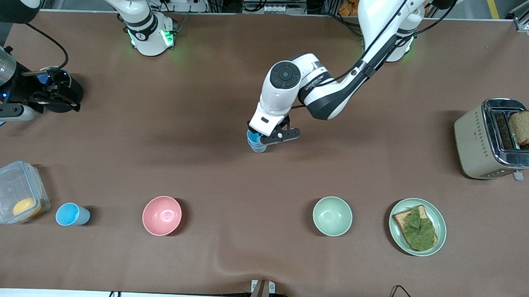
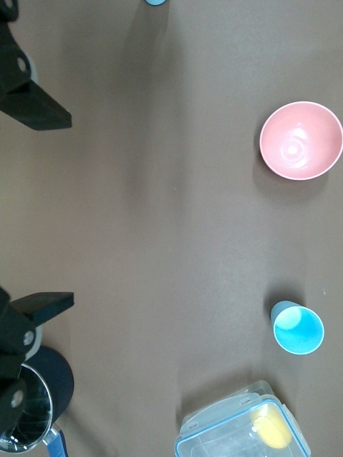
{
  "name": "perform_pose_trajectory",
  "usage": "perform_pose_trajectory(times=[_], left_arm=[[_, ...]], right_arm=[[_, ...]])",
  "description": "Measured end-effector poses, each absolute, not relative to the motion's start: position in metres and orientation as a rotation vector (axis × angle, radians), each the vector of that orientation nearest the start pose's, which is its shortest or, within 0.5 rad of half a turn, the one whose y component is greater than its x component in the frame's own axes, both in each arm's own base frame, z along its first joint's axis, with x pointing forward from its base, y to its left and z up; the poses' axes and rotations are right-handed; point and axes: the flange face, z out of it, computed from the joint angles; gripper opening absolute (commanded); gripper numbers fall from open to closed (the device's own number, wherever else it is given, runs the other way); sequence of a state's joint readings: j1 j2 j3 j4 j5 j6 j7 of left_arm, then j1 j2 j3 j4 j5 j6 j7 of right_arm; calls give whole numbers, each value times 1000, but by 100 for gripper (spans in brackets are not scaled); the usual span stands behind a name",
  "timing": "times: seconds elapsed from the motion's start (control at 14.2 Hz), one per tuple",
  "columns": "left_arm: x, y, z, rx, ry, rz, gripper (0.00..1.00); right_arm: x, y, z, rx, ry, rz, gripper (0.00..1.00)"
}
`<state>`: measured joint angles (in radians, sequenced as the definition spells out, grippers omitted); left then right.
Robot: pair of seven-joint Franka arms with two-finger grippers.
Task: Stack blue cups with both arms
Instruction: 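Lower the held cup into the placed cup with the left gripper, then open the left gripper and draw it back toward its base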
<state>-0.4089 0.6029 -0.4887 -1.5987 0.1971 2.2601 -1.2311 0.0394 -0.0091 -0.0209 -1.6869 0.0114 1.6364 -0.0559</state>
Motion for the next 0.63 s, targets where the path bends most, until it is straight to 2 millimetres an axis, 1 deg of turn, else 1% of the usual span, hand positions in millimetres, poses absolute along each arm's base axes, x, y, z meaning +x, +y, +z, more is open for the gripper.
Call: perform_pose_trajectory(times=[0.07, 0.14, 0.21, 0.28, 0.35, 0.49, 0.56, 0.63], left_arm=[[487, -509, 334, -3274, -523, 21, 100], [496, -500, 345, -3270, -546, -5, 100], [511, -484, 357, -3253, -585, -33, 100], [530, -460, 369, -3227, -610, -54, 100], [553, -427, 382, -3200, -616, -63, 100], [599, -353, 406, -3150, -590, -45, 100], [615, -321, 416, -3133, -556, -25, 100], [626, -296, 423, -3125, -515, -6, 100]], right_arm=[[554, 11, 580, -3126, -115, 65, 100], [554, 12, 580, -3126, -116, 66, 100], [553, 12, 580, -3126, -116, 66, 100], [553, 12, 580, -3126, -116, 66, 100], [553, 12, 580, -3126, -116, 67, 100], [553, 12, 580, -3126, -116, 67, 100], [553, 12, 580, -3126, -116, 67, 100], [553, 12, 580, -3126, -116, 67, 100]])
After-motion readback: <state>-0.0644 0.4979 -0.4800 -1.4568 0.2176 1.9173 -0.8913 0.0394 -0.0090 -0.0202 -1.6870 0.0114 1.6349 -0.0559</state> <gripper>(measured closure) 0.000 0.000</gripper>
